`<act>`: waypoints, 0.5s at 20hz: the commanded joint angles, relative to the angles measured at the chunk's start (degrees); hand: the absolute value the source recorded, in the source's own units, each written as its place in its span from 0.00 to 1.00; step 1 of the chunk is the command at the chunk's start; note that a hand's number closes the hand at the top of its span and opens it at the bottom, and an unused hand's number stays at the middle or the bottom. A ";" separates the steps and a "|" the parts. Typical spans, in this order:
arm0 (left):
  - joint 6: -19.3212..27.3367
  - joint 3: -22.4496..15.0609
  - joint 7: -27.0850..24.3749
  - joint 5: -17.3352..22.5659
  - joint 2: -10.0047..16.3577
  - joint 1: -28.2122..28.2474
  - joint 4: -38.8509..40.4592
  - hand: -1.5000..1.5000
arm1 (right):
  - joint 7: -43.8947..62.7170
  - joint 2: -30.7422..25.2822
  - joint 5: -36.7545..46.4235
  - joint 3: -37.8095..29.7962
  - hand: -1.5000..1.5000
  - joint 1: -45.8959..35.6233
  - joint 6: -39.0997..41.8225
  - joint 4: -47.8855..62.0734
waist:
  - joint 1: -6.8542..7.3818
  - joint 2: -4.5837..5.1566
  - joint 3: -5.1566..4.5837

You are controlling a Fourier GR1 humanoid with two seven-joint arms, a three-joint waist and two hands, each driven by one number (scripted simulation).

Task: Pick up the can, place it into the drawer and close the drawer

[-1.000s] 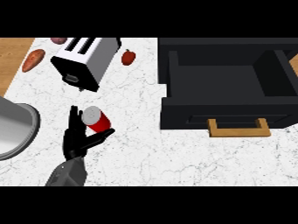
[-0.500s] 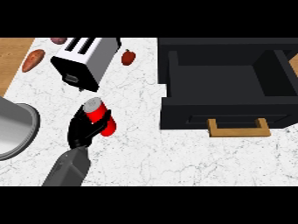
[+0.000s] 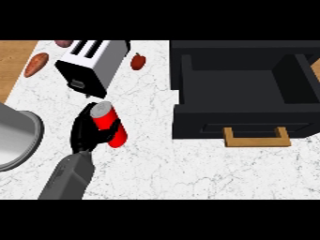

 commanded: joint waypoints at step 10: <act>0.80 -4.62 12.72 -0.80 2.81 3.57 -22.27 1.00 | -2.34 0.52 3.06 1.68 0.00 -1.13 0.08 2.10 | 0.51 -0.08 0.04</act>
